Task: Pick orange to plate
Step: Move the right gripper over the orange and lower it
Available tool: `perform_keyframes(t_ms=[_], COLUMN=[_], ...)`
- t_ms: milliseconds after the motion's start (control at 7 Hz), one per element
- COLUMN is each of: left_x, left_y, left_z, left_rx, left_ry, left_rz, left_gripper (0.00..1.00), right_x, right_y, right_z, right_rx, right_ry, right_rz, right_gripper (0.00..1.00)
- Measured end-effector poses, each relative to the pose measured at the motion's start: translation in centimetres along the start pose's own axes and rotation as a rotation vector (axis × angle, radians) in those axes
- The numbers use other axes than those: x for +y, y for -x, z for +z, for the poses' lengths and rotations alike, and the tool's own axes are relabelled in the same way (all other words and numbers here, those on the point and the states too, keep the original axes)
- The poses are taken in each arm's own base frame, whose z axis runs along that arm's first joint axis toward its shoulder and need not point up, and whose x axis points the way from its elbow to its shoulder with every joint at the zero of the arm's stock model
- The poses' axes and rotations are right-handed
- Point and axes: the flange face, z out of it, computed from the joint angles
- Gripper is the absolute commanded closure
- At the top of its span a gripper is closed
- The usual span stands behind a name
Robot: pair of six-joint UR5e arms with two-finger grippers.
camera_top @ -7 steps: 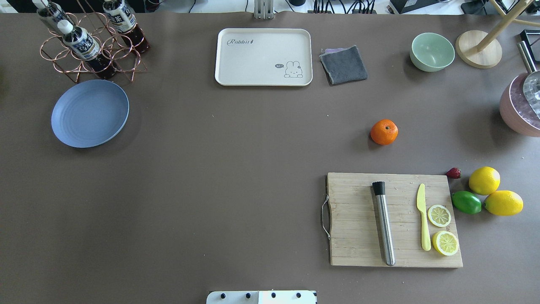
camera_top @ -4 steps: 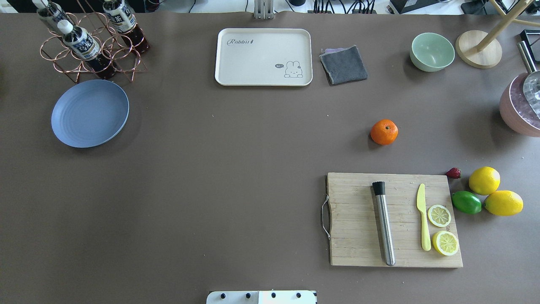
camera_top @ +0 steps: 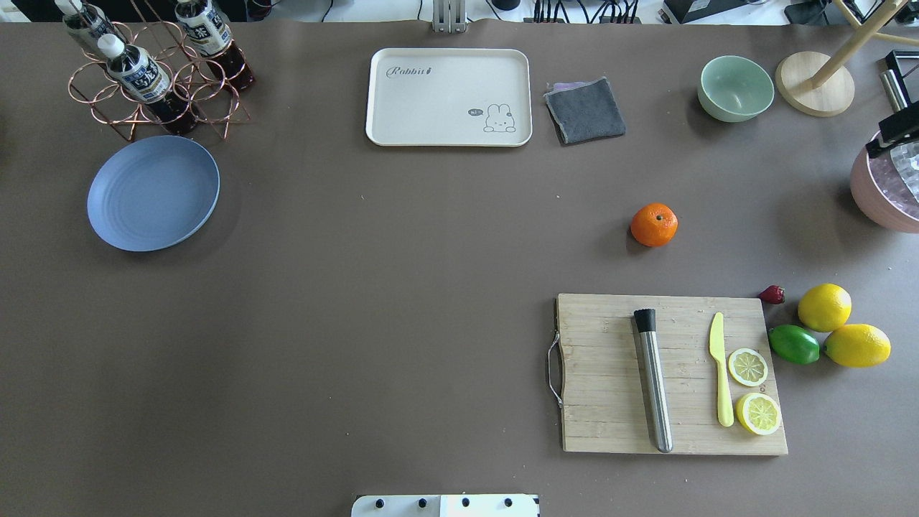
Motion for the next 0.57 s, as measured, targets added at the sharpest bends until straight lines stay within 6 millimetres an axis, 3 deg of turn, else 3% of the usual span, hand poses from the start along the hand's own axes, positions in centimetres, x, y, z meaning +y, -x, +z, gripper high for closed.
perform_keyframes(t_ms=[286,429,571], left_x=[0.4,0.6,0.6], left_y=[0.0,-0.1,-0.1], left_z=[0.1,0.0,-0.1], left_rx=[0.001,0.001,0.000], left_ry=[0.003,0.002,-0.003], left_rz=[-0.003,-0.003,0.000], left_gripper=[0.02,0.02,0.02], right_x=[1.3,2.8,4.0], right_y=[9.6,13.3,15.7], right_z=[5.6,9.0,11.8], right_rx=[-0.028,-0.028,-0.020], right_ry=[-0.062,-0.064,-0.053], right_rz=[0.045,0.056,0.052], right_gripper=[0.00,0.00,0.00])
